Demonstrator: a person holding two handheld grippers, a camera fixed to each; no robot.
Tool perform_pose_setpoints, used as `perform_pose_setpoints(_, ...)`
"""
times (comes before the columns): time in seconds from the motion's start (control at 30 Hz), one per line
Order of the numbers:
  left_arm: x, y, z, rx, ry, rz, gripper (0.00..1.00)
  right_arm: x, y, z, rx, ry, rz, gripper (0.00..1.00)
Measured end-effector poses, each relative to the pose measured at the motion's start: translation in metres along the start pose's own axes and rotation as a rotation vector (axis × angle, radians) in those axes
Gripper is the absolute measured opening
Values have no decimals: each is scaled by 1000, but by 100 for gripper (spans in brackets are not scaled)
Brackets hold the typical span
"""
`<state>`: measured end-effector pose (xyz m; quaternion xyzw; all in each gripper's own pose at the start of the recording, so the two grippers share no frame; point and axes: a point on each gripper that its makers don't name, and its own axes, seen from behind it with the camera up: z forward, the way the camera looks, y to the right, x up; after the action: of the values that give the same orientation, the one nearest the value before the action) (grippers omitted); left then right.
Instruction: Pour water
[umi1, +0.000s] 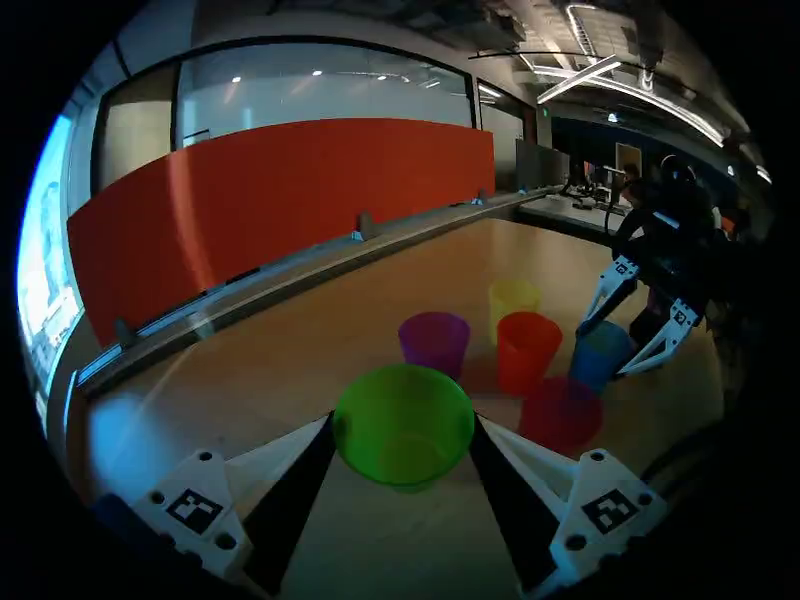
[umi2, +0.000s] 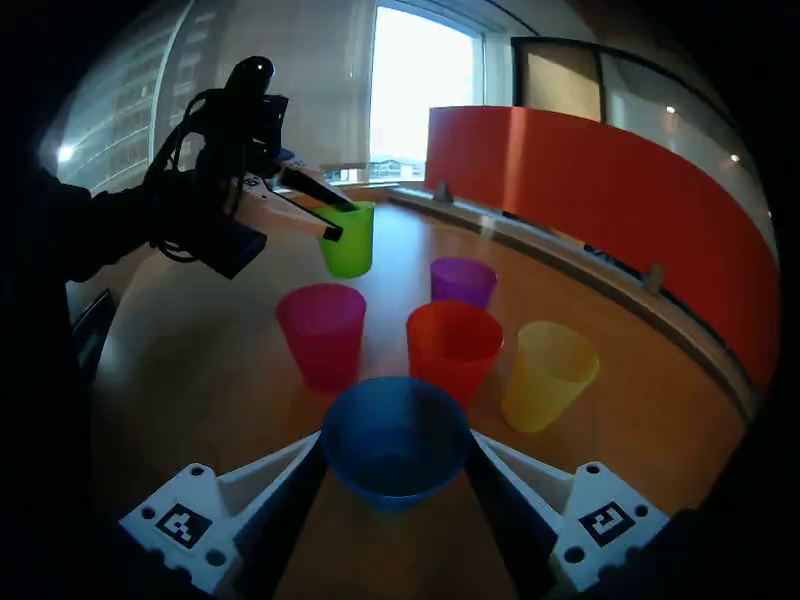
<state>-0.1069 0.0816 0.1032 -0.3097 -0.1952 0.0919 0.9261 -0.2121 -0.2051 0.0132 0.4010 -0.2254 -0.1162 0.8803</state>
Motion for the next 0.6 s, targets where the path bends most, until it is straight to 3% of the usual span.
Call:
perform_pose_setpoints(0.3, 9, 6, -10, -8, 21, 6, 89, 5, -3, -8, -5, 13, 5, 92)
perform_pose_setpoints(0.6, 23, 16, -25, -12, 67, -2, 89, 32, -2, -29, -27, 81, 13, 91)
